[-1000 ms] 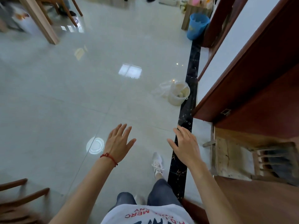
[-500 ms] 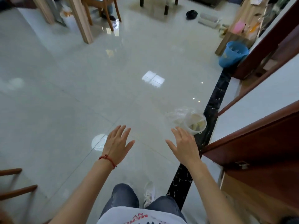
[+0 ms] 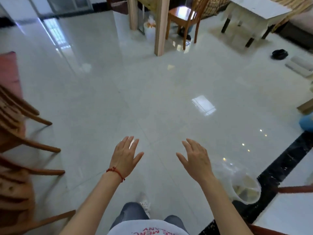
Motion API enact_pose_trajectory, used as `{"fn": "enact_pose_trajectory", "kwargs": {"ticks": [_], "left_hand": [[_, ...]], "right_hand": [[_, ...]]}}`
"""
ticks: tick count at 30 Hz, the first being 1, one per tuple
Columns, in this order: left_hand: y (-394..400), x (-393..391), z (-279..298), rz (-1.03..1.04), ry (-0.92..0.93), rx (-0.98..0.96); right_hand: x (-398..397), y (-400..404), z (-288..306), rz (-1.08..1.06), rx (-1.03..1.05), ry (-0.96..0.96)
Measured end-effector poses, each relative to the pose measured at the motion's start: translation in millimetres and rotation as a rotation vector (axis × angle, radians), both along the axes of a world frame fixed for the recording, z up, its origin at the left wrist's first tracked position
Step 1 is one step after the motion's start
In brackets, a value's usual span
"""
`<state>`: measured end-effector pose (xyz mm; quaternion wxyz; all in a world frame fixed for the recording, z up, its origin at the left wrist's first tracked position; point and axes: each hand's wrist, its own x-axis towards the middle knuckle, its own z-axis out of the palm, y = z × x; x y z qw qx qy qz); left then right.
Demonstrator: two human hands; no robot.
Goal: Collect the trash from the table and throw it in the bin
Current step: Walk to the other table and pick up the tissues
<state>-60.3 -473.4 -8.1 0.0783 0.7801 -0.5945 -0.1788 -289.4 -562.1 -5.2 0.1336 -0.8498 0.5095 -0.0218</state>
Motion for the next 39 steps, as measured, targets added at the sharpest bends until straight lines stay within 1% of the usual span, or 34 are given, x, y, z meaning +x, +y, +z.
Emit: {"fn": "enact_pose_trajectory", "kwargs": {"ticks": [9, 15, 20, 24, 30, 36, 39], "left_hand": [[-13.4, 104.4, -3.1, 0.264, -0.039, -0.011], [-42.3, 156.6, -3.2, 0.355, -0.062, 0.017], [-95.4, 210.2, -7.3, 0.414, -0.065, 0.005], [-147.8, 258.1, -17.2, 0.472, -0.103, -0.068], [-225.8, 333.8, -8.5, 0.533, -0.107, -0.092], [-281.8, 401.2, -11.4, 0.571, -0.098, -0.092], [-311.5, 441.9, -20.3, 0.563, -0.068, -0.057]], "right_hand": [[138.5, -69.7, -3.6, 0.304, 0.024, -0.007], [203.6, -120.5, -2.3, 0.407, 0.030, -0.018], [265.5, -185.6, -4.9, 0.451, 0.026, -0.032], [317.8, -241.1, -7.4, 0.492, 0.032, -0.041], [395.0, -322.2, 0.4, 0.583, 0.043, -0.019], [471.1, -385.8, -0.1, 0.598, 0.066, -0.025], [514.0, -417.4, -5.6, 0.605, 0.079, -0.003]]}}
